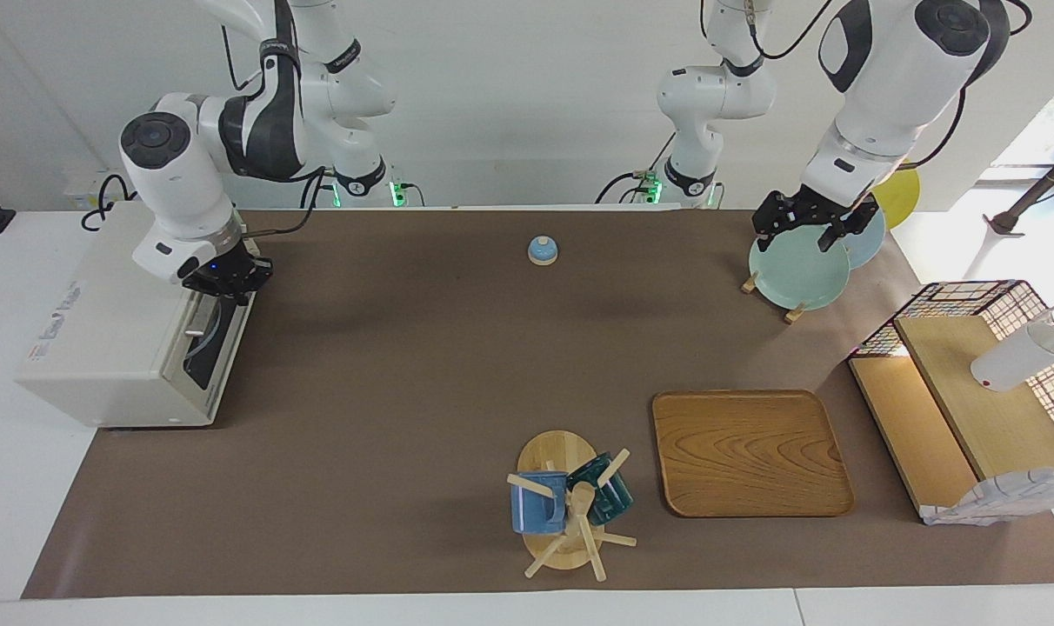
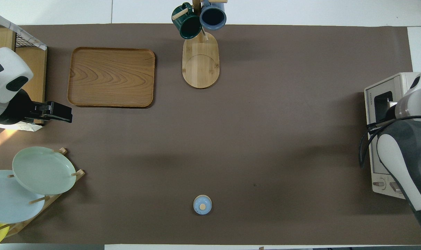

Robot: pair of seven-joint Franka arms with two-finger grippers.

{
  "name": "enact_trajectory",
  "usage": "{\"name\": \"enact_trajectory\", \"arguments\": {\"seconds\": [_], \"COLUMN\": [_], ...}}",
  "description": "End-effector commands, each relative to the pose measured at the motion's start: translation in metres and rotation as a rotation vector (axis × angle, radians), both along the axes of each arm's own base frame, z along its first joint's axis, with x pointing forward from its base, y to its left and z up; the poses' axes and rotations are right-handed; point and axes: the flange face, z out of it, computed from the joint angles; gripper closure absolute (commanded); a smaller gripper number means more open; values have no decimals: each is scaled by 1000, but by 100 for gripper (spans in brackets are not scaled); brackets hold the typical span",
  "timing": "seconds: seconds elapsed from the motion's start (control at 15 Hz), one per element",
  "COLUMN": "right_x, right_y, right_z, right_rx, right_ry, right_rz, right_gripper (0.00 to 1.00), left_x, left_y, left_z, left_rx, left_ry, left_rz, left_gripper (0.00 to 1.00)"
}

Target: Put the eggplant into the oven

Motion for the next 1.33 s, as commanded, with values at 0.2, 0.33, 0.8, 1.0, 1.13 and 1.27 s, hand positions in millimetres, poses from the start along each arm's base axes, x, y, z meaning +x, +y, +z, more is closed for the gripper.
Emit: {"name": "enact_trajectory", "arguments": {"seconds": [0.2,0.33,0.8,1.0,1.13,1.27], "right_x": [5,8,18,18,20,22], "right_y": [13,28,31,37,31,35], "right_z": [60,83,117,123,126,135], "right_rx": [8,47,120,125,125,114], "right_ry": [29,6,-7,-15,-22,-44], "right_rz": [-2,-63,-151,-150,-162,-184], "right_gripper": [8,0,0,0,0,0], "left_x": [-6,-6,-6,-6,-5,-6], "left_y": [4,4,4,4,4,4], "left_z": [4,4,3,4,3,4], "left_rx": [0,0,0,0,0,0], "left_ry": [-9,-9,-6,-9,-7,-7], "left_rz": [11,11,11,11,11,11], "left_gripper": [0,0,0,0,0,0]}}
